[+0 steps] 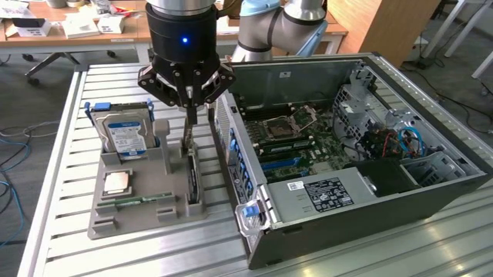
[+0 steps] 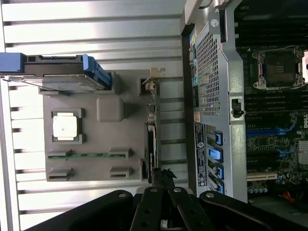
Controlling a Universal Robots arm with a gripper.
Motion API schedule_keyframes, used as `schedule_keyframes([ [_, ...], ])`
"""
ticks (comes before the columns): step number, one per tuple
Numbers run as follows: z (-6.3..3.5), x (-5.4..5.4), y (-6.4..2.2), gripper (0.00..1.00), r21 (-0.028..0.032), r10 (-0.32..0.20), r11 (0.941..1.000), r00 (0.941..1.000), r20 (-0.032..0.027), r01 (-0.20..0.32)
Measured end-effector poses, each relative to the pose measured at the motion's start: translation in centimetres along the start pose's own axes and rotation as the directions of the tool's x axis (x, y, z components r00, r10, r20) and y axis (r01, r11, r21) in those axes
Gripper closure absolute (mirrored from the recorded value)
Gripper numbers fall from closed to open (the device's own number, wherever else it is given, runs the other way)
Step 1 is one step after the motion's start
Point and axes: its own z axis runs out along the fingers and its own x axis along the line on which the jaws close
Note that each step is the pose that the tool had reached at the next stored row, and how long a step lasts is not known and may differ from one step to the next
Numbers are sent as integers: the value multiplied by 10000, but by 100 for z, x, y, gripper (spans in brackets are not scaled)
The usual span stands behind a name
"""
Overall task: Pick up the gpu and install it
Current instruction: 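Pick up the gpu and move the gpu toward the slot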
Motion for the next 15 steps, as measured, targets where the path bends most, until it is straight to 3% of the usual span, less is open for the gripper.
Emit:
schedule_keyframes([
  [6, 0, 0, 0, 89, 0, -1, 10000, 10000, 0, 1],
  [8, 0, 0, 0, 83, 0, 0, 10000, 10000, 0, 0],
  [10, 0, 0, 0, 71, 0, 0, 10000, 10000, 0, 0],
  [15, 0, 0, 0, 58, 0, 0, 10000, 10000, 0, 0],
])
